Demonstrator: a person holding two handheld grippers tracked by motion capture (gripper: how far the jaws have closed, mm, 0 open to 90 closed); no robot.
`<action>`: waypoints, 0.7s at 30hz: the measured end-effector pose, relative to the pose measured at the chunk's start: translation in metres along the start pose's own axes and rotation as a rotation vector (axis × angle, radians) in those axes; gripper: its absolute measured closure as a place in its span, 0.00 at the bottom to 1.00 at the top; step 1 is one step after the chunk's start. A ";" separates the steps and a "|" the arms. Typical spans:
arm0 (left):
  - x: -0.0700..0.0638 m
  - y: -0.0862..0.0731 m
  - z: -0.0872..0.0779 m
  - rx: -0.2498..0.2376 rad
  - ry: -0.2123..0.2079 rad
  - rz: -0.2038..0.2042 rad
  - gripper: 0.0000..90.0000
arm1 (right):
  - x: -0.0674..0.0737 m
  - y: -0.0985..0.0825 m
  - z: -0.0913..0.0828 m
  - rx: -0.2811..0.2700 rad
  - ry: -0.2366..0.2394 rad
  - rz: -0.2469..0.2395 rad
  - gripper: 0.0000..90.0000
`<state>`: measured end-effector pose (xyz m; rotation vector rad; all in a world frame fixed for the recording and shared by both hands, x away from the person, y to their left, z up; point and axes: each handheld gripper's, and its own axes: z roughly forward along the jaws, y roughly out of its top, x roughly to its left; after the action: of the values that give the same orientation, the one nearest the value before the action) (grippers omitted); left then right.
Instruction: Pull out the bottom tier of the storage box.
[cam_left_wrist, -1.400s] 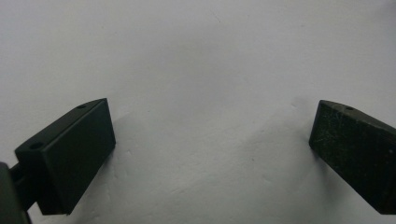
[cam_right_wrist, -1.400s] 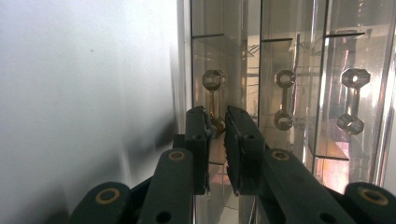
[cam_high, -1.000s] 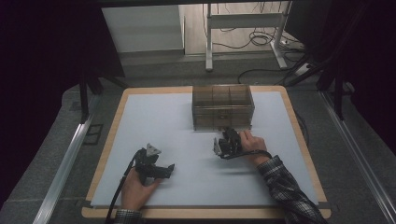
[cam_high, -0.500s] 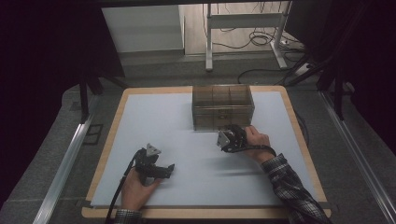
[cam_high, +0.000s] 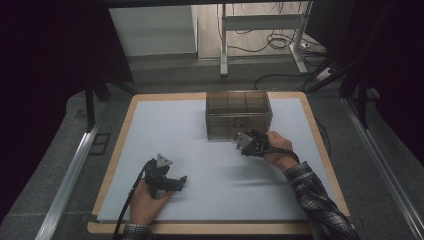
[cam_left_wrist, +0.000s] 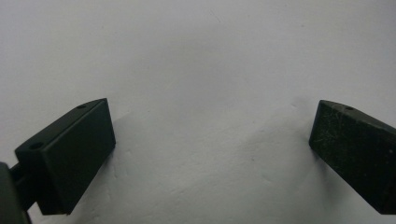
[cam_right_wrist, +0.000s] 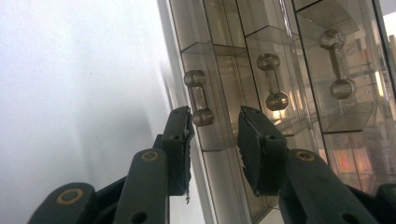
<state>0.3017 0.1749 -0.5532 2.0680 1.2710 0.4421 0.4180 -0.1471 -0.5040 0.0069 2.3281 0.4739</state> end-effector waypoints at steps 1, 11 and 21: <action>0.000 0.000 0.000 0.000 0.000 0.000 0.00 | -0.002 0.000 0.000 -0.001 0.012 0.006 0.72; 0.000 0.000 0.000 0.001 0.000 0.001 0.00 | -0.028 -0.011 -0.001 -0.052 0.201 0.107 0.72; 0.000 0.000 0.000 0.001 0.000 0.001 0.00 | -0.054 -0.030 0.005 -0.067 0.316 0.172 0.77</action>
<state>0.3018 0.1750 -0.5532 2.0690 1.2704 0.4420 0.4644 -0.1811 -0.4813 0.1088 2.6325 0.6803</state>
